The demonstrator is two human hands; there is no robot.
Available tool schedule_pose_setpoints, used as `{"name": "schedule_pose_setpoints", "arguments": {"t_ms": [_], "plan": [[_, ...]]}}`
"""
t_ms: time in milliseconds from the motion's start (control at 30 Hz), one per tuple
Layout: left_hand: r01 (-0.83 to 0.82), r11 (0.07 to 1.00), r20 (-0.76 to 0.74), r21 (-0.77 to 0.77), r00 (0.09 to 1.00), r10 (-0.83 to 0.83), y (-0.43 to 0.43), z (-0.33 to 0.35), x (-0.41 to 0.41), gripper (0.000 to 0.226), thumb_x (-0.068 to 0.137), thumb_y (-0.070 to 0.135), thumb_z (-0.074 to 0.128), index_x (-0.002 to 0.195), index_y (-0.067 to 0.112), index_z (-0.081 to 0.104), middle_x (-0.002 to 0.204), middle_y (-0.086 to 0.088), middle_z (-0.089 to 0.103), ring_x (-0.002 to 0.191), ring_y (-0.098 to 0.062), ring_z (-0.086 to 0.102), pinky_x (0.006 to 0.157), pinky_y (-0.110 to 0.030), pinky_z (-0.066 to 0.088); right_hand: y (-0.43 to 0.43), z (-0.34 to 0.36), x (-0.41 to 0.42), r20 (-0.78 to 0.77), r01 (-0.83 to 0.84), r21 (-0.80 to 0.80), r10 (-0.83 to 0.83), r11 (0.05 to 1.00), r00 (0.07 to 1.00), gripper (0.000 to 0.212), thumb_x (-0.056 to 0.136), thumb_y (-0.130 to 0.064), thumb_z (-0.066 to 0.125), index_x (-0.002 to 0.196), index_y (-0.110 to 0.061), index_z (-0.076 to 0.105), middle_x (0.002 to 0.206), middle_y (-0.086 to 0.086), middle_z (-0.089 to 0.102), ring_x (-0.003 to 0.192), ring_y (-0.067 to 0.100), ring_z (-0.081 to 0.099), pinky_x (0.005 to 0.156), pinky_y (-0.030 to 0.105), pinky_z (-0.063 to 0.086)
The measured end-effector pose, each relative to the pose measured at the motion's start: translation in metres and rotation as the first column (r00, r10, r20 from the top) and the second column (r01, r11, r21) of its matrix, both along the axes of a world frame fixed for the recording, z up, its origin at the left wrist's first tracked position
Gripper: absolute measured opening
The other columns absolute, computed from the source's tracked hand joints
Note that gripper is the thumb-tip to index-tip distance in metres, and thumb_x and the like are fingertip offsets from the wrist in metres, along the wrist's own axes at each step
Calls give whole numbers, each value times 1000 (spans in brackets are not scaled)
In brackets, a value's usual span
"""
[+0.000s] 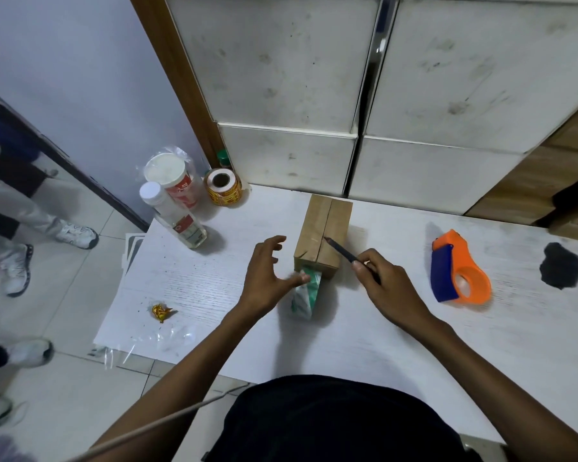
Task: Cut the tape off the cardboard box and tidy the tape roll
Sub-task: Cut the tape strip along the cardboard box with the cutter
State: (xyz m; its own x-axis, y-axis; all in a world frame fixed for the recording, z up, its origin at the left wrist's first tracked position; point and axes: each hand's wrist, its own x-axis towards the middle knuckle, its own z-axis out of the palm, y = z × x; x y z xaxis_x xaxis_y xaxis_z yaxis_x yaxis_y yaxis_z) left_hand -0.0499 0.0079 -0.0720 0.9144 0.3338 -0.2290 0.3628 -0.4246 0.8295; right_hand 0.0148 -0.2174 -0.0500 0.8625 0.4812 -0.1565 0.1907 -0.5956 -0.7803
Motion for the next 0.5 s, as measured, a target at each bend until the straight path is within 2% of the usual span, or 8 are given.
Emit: {"name": "schedule_pose_setpoints", "arguments": {"t_ms": [67,133,200,333,500], "plan": [[180,972,9,152,983,-184,12,-3,1,102,63,42,89,147,29,32,151,2,37,133,-20,43,106,-36,45,-5,-4,-1,-7,-33,-37,33,999,999,18,100,-31,48,96,-16,56,64,4,58,53,13,52,53,29,39],[348,904,-44,248,936,-349,23,-3,7,114,60,49,89,152,31,24,161,5,24,145,-19,29,117,-41,35,-9,-5,-4,-10,-61,-63,61,996,998,19,100,-32,48,94,-16,57,60,5,56,52,12,50,51,26,36],[477,820,-90,315,875,-475,30,-2,16,121,58,54,88,154,33,18,164,8,17,148,-18,23,118,-41,33,-11,-6,-8,0,-81,-92,82,992,997,21,100,-34,48,91,-17,59,57,3,54,51,11,49,50,25,34],[646,635,-171,423,745,-644,35,-4,30,124,58,59,85,155,34,12,165,9,10,147,-21,25,113,-44,40,-11,-10,-12,30,-80,-175,86,981,996,23,98,-39,48,88,-23,61,54,-3,51,50,10,49,50,28,33],[703,530,-221,474,678,-701,40,-11,37,124,60,64,80,155,36,6,166,10,1,148,-24,23,109,-50,44,-14,-15,-16,41,-71,-252,84,965,996,23,97,-42,47,85,-25,56,54,-1,52,54,19,54,50,32,35]]}}
